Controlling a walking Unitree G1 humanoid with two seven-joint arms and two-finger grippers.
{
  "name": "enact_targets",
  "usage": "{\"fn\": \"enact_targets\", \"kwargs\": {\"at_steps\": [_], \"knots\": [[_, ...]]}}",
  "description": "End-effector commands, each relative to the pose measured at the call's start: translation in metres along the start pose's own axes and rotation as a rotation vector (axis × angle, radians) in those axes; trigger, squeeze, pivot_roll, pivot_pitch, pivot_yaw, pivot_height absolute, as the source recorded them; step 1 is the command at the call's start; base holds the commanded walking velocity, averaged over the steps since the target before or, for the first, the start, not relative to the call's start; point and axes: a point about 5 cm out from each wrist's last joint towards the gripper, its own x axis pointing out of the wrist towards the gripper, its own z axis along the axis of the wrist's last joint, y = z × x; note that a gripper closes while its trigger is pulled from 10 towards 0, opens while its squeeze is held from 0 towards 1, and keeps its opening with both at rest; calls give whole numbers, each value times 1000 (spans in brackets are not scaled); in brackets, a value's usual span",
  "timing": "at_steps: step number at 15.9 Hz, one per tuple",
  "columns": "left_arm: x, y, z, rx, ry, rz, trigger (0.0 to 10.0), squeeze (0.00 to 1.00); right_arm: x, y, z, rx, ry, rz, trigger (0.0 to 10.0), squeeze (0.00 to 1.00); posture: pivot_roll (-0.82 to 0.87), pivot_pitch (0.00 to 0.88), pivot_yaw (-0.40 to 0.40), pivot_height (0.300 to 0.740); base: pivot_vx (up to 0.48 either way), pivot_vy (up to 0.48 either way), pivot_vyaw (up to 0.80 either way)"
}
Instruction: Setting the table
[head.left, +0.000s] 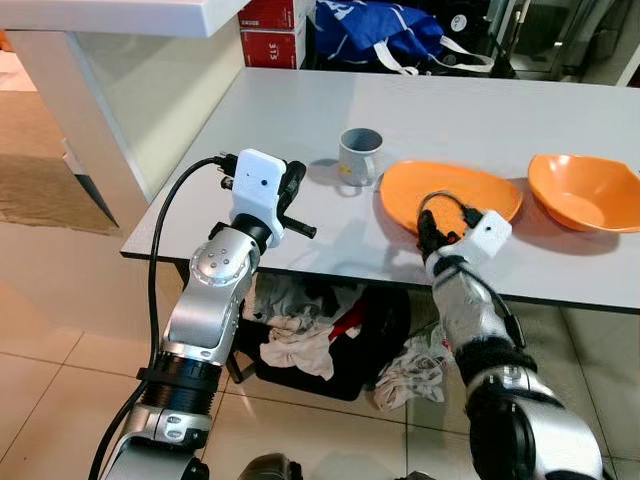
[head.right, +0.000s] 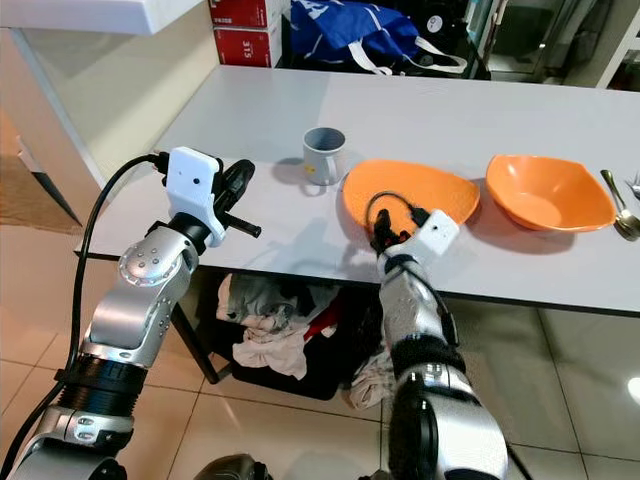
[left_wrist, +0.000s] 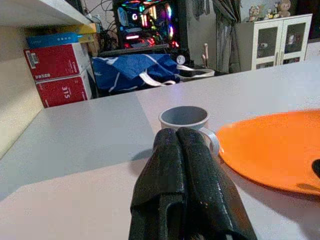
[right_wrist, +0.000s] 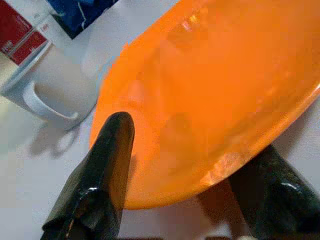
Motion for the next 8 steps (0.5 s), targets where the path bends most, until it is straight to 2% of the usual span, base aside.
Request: {"fn": "enact_targets", "kwargs": {"at_steps": [1,3,5,6,7,8], "knots": [[0,-2,-1,4,1,0,10000,0,1,6,14,-87,-73,29,10000,0,109,0,28,722,0,0,0],[2,-5,-1,-3,0,-5,10000,0,0,7,15,-151,-96,37,10000,0,101,0,26,722,0,0,0],[3,-6,-1,-8,-2,-5,10000,0,0,6,16,-176,-109,38,10000,0,98,0,25,722,0,0,0],[3,-6,-1,-10,-2,-6,10000,0,-1,4,15,-165,-103,25,10000,302,96,0,24,722,0,0,0],[3,-7,-1,-10,-2,-6,10000,0,-1,3,13,-149,-99,17,10000,1000,96,0,24,722,0,0,0],[3,-7,-1,-11,-1,-7,10000,0,-1,2,12,-137,-92,11,10000,1000,99,0,24,722,0,0,0]]}}
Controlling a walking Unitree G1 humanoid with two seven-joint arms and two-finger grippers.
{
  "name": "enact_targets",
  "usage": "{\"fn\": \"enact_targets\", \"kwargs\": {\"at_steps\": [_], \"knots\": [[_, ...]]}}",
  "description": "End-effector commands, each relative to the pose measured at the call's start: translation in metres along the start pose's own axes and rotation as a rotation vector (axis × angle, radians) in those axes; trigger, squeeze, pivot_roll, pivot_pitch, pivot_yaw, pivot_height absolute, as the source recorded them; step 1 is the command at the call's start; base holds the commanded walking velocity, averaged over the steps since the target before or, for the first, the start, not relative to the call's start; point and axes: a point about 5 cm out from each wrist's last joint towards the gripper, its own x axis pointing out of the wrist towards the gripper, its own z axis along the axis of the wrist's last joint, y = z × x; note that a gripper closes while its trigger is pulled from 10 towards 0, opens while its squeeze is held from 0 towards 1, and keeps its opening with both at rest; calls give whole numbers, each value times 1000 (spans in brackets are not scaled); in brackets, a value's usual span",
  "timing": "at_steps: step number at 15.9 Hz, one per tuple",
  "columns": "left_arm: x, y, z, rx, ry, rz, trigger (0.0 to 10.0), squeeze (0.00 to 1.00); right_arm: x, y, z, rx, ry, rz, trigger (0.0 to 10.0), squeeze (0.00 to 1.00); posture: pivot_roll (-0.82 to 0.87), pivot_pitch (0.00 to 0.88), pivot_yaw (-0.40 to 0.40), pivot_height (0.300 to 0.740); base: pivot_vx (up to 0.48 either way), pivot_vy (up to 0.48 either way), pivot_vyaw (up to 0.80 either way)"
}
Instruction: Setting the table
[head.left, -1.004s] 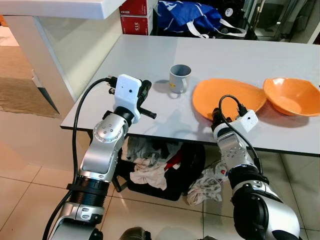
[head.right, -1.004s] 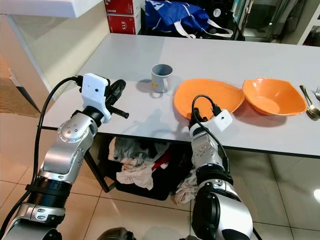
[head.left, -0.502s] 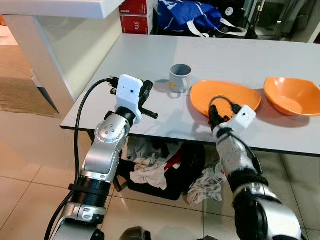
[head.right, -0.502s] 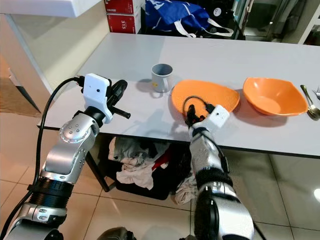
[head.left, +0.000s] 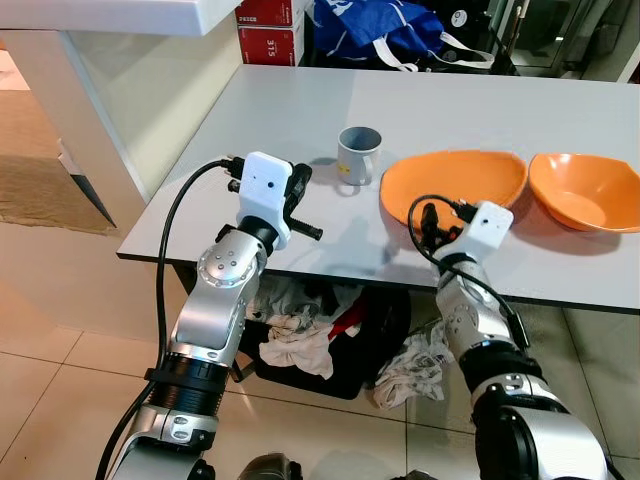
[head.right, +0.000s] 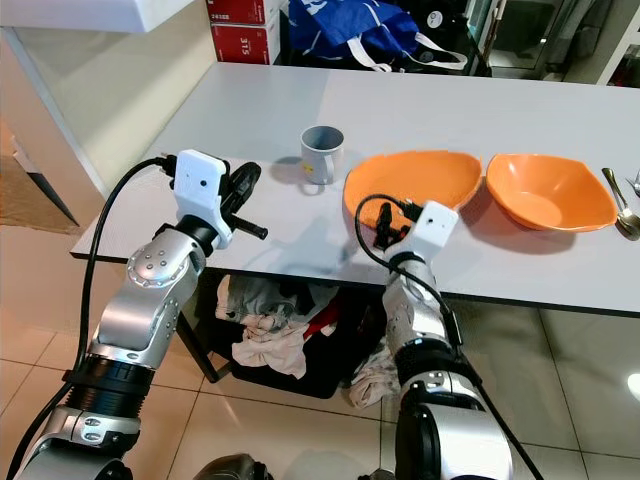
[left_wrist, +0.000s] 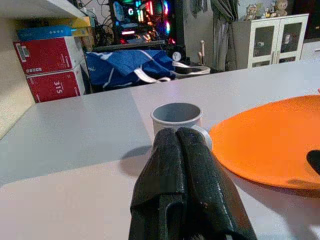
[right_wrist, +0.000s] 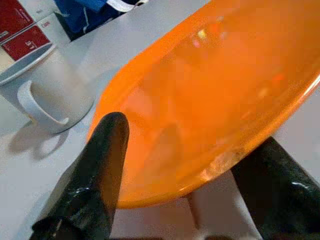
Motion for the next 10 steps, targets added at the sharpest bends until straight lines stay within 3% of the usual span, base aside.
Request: {"fn": "enact_targets", "kwargs": {"at_steps": [1,10], "knots": [[1,0,2,10,-5,0,10000,0,1,1,4,12,-21,-3,10000,1000,103,0,25,722,0,0,0],[-1,1,0,15,2,-6,10000,0,0,8,4,-38,-32,40,10000,1000,105,0,23,722,0,0,0]]}}
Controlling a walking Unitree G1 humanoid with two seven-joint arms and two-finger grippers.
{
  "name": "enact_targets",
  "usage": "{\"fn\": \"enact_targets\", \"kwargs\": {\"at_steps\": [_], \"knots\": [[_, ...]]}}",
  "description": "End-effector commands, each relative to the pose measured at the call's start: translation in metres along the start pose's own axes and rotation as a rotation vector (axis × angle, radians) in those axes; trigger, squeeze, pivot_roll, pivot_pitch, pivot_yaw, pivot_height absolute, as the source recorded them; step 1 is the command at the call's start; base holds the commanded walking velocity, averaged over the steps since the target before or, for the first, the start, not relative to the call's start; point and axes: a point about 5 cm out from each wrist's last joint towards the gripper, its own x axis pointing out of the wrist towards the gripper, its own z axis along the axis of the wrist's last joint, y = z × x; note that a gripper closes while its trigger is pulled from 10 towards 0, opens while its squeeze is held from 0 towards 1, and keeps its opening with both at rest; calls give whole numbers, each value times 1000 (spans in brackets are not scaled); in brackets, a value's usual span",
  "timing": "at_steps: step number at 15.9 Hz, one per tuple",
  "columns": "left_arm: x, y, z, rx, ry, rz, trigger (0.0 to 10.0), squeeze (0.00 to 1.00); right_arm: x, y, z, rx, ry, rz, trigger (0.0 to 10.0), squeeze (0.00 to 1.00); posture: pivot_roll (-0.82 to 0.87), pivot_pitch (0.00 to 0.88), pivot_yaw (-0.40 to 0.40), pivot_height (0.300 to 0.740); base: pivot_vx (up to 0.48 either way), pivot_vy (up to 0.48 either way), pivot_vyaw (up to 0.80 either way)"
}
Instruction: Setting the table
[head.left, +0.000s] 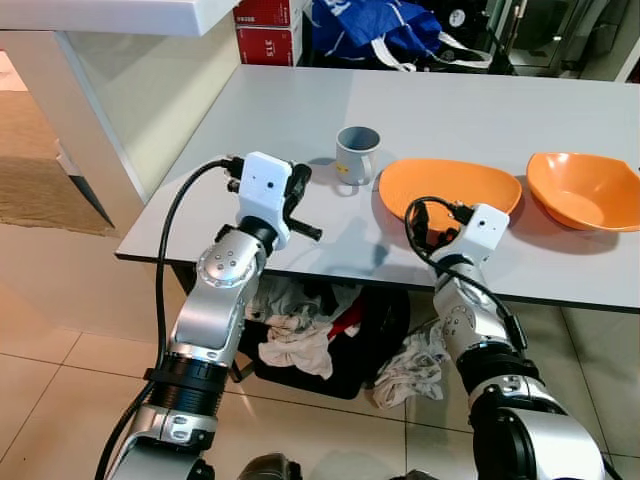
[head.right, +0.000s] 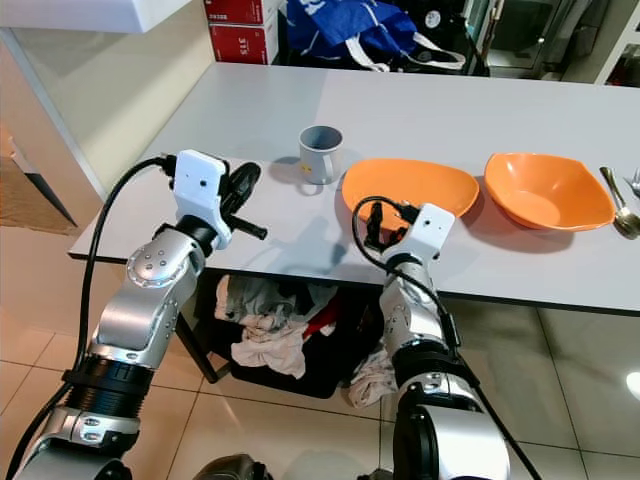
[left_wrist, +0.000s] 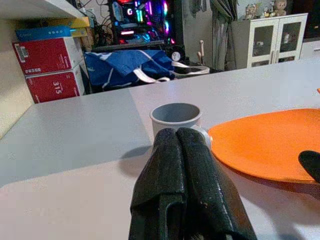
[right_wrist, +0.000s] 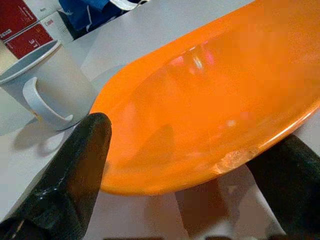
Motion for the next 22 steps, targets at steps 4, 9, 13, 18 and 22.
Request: {"fn": "enact_targets", "kwargs": {"at_steps": [4,9,13,18,22], "knots": [[0,-1,0,13,6,-17,10000,0,0,1,4,-43,-23,9,10000,1000,106,0,28,722,0,0,0],[1,-2,-1,7,19,-34,10000,0,-1,-15,-2,-149,24,-63,10000,1000,103,0,30,722,0,0,0],[2,-3,-1,10,21,-44,10000,0,-2,-21,-8,-203,66,-87,10000,1000,103,0,30,722,0,0,0],[2,-3,-1,13,23,-49,10000,0,-1,-3,-8,-100,54,3,10000,1000,101,0,34,722,0,0,0],[1,-4,-1,10,24,-46,10000,0,0,11,-4,-20,34,85,10000,1000,103,0,30,722,0,0,0]]}}
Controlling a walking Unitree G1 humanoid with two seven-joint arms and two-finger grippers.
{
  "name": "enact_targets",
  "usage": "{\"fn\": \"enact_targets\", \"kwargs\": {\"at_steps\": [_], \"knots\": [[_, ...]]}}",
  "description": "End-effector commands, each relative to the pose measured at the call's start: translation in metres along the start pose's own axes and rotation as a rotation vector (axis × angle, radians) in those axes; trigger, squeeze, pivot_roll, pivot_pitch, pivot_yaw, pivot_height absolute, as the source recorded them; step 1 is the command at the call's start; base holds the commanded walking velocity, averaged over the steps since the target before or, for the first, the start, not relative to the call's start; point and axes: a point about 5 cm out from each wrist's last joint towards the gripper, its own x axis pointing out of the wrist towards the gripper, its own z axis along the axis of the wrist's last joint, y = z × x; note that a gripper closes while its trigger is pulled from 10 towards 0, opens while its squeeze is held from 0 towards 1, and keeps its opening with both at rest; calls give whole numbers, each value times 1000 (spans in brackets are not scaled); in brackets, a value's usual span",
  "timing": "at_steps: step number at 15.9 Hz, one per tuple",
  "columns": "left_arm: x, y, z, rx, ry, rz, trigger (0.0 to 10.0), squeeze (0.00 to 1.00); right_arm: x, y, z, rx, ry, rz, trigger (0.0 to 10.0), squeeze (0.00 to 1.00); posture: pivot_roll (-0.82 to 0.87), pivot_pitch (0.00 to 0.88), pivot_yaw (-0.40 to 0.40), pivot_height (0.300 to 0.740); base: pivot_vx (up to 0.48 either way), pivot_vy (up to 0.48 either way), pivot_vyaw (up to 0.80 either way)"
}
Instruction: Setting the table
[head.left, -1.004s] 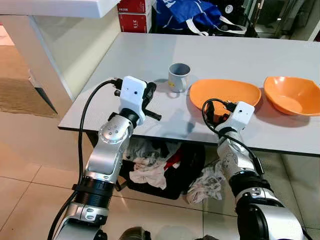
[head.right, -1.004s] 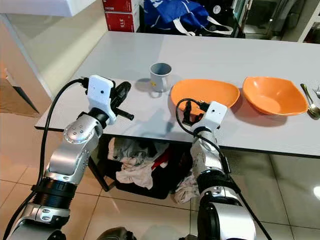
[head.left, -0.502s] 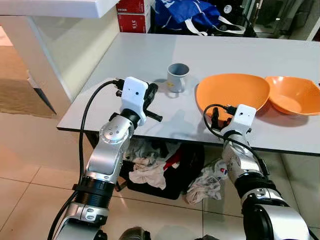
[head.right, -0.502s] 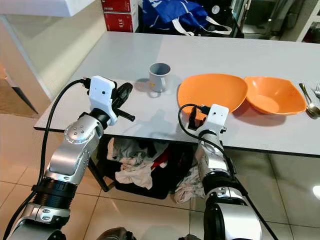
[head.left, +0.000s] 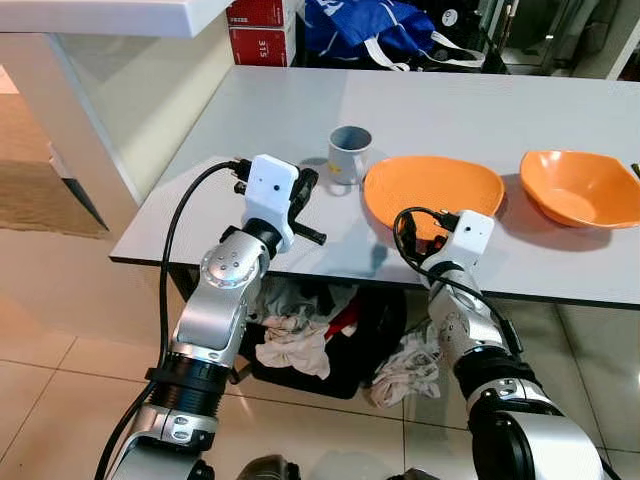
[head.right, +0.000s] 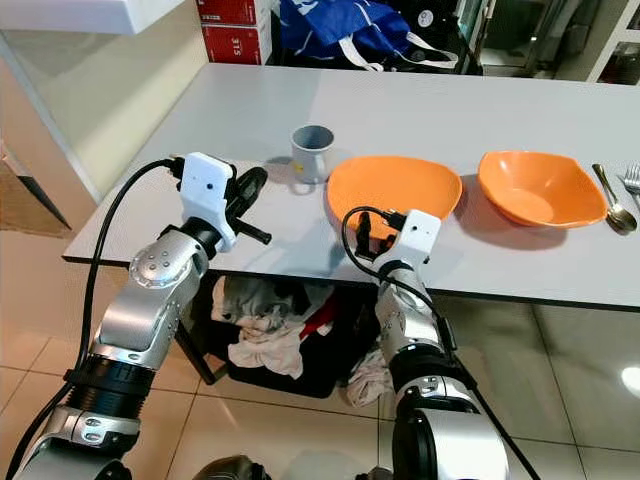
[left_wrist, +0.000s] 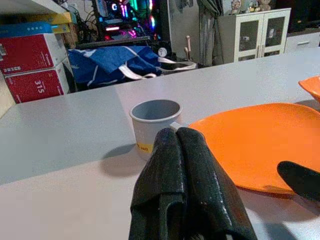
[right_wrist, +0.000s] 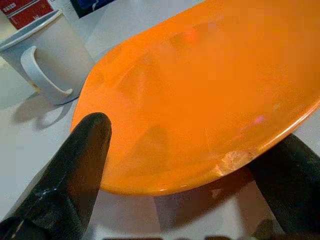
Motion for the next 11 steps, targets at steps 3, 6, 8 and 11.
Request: {"fn": "enact_targets", "kwargs": {"at_steps": [3,6,8,11], "knots": [[0,1,0,7,6,-2,10000,0,4,2,10,72,-16,5,10000,1000,103,0,28,722,0,0,0],[0,1,0,6,5,0,10000,0,5,-3,12,160,-14,-18,10000,1000,103,0,27,722,0,0,0],[0,1,0,5,4,0,10000,0,6,-5,13,264,-2,-22,10000,1000,101,0,25,722,0,0,0],[0,0,0,4,4,-2,10000,0,8,-9,14,308,14,-40,10000,1000,102,0,25,722,0,0,0]]}}
